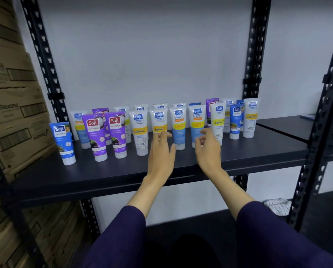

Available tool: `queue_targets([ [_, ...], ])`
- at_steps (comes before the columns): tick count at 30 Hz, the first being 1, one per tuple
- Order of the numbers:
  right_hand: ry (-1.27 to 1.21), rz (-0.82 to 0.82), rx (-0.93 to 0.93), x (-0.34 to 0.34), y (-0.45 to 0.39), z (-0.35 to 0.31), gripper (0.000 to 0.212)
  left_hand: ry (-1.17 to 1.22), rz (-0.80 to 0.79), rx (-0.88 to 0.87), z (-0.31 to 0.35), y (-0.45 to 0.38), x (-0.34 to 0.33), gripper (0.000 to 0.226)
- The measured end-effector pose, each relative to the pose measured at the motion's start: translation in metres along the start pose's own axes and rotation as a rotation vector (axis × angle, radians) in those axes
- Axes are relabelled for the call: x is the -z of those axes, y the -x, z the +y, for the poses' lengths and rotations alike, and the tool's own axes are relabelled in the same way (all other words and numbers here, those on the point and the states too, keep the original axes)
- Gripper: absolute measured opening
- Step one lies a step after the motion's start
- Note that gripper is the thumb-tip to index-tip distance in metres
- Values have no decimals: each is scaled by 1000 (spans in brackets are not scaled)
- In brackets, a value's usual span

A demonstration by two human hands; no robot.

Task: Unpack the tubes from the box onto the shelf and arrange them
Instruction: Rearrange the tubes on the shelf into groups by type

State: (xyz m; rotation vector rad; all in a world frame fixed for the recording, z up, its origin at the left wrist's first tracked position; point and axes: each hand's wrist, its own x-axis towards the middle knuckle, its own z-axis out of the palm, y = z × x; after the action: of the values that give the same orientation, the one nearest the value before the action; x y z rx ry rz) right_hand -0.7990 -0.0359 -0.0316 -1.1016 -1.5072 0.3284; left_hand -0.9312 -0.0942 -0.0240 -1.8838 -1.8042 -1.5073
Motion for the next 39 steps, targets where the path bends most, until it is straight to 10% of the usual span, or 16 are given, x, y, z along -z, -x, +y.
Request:
queue_targets([
  [9,121,5,-128,45,-31,46,36,86,-234,132,51,-14,-73,42],
  [22,164,-155,-218,47,-59,59,43,58,-162,272,52,-27,-99,67],
  [39,-3,130,-185,106,-58,76,23,301,-189,21,104,-31,-121,30],
])
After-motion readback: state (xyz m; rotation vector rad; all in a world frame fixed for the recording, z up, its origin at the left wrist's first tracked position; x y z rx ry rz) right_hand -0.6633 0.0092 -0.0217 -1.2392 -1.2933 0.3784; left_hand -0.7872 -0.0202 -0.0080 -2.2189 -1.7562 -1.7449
